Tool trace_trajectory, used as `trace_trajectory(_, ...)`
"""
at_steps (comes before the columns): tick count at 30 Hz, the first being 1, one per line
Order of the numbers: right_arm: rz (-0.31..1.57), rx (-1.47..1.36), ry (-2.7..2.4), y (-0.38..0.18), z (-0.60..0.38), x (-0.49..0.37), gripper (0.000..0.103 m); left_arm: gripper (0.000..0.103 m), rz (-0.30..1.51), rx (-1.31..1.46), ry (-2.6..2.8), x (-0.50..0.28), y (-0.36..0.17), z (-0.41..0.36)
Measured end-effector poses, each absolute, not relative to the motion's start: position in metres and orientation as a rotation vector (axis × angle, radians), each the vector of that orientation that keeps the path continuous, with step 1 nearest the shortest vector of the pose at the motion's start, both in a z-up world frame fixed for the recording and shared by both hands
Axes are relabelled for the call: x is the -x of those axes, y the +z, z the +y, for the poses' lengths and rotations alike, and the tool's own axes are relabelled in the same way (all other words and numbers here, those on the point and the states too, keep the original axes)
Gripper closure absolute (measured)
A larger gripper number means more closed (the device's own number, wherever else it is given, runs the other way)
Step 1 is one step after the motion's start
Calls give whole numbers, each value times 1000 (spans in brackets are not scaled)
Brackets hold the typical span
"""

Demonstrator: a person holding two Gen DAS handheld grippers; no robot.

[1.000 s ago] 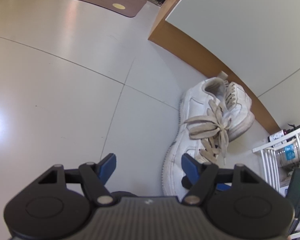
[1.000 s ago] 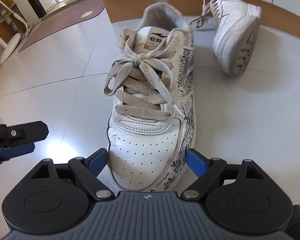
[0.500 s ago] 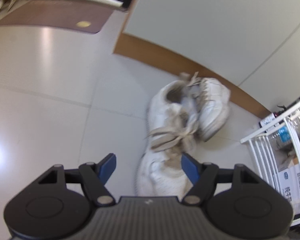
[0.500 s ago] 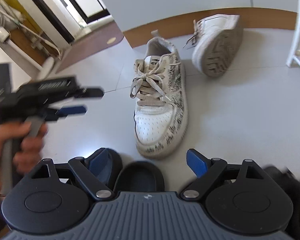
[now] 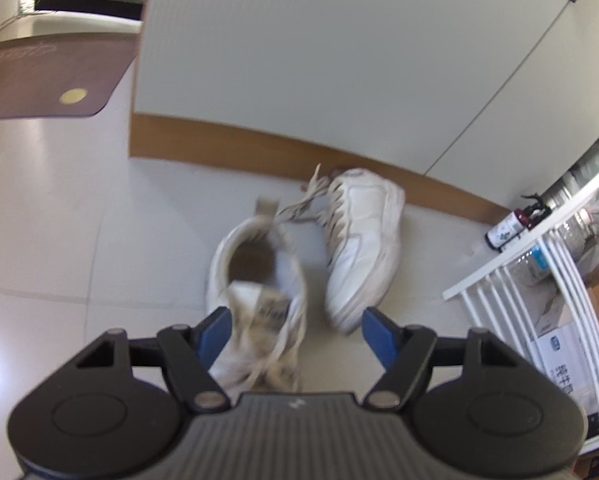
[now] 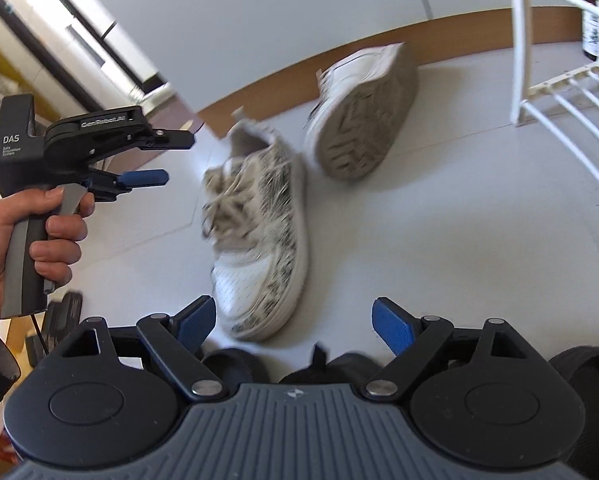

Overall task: Organize scattered shoes
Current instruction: 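Carry the white sneaker with the right gripper toward the shoe row, then move the left tool to the plain white sneaker by the wall and grasp its heel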

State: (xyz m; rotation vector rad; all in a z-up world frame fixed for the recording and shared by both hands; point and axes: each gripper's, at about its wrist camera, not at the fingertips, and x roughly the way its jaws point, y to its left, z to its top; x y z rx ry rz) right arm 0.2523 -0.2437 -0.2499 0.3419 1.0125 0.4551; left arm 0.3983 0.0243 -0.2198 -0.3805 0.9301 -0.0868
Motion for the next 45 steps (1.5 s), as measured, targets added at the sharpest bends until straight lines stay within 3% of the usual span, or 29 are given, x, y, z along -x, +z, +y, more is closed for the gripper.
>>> trace_trajectory(10,964,-415,387,-250,-257,-290,14,25,929,312,-137,-492,-215,-15)
trace_trajectory(17,932,-460,372,-250,-262,-304,14,10,960,193,-183,-537,-225,-56)
trace_trajectory(23,904,-490,356,-250,-269,-311,14,4,1052,96,-266,-573,-251,-90)
trace_trajectory(36,888,-476,319,-249,-288,-314,14,4,1154,285,-156,-610,-301,-74)
trace_trajectory(45,885,-475,307,-248,-296,-313,14,11,1148,226,-93,-612,-315,-87)
